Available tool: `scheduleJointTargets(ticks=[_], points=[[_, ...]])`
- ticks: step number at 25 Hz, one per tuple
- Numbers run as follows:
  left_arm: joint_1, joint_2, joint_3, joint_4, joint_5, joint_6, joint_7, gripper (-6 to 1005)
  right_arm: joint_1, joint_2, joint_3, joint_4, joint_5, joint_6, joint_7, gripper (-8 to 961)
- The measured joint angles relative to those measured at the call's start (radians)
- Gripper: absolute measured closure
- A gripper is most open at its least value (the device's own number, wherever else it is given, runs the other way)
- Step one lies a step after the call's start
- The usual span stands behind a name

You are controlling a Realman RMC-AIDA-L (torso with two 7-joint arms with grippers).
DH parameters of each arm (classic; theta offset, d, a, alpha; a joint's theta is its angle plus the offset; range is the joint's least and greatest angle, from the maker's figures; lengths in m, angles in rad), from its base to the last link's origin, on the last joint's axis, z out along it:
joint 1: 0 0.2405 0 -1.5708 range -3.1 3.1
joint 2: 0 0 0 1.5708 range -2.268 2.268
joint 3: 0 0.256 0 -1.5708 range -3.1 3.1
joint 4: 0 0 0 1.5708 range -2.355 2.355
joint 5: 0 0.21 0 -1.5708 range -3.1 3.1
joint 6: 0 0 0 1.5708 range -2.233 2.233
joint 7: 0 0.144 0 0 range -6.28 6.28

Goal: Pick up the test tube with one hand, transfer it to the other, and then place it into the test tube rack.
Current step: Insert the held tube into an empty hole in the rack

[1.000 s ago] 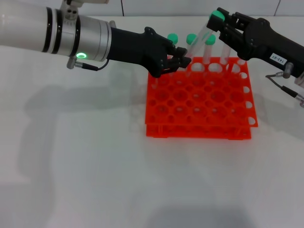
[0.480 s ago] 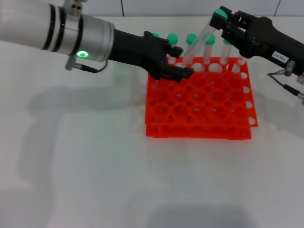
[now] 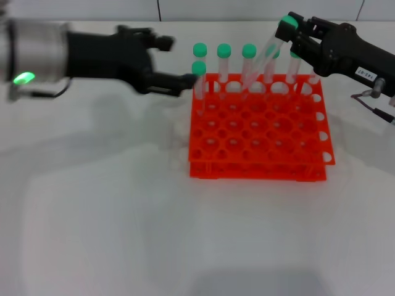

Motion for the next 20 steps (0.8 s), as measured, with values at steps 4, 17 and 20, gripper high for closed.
scheduleJointTargets(ticks=[4, 17, 20], points=[[0.154, 0.0, -0.003, 0.067, -0.109, -0.005, 0.072, 118, 0.001, -0.001, -0.026, -0.04, -0.025, 0.014, 0.026, 699], [0.418, -0.005, -0.086, -0.193, -0.416, -0.001, 0.515, 123, 0.024, 0.004, -0.175, -0.182, -0.028, 0.122, 0.063, 699], [0.418, -0.002, -0.106, -0.252, -0.413, 0.001, 0.532, 123, 0.044, 0.009, -0.207, -0.187, -0.026, 0.167, 0.063, 699]])
